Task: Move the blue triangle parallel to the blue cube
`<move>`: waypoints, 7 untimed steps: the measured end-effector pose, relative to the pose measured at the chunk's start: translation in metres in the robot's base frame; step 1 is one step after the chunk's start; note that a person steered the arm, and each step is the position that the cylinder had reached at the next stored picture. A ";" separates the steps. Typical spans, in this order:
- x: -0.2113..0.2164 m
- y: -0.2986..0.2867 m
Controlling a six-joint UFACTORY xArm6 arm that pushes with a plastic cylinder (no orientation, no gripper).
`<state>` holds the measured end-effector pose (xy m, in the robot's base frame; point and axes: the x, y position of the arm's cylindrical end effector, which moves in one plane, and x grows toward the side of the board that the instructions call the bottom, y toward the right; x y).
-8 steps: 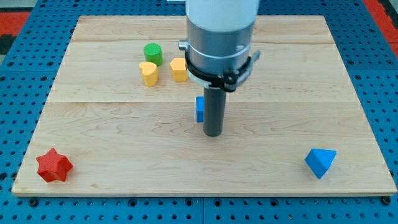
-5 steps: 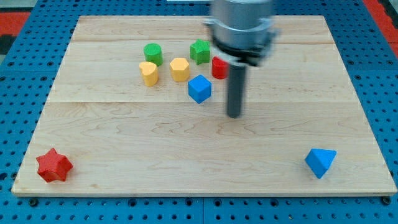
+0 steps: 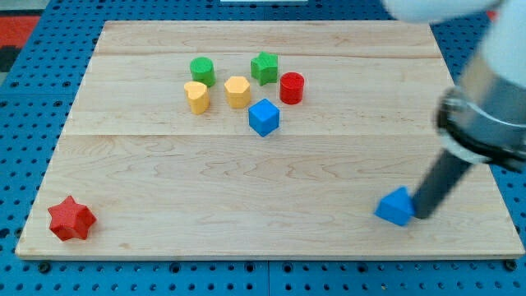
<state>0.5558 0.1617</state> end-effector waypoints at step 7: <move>-0.064 -0.196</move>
<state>0.4914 -0.0346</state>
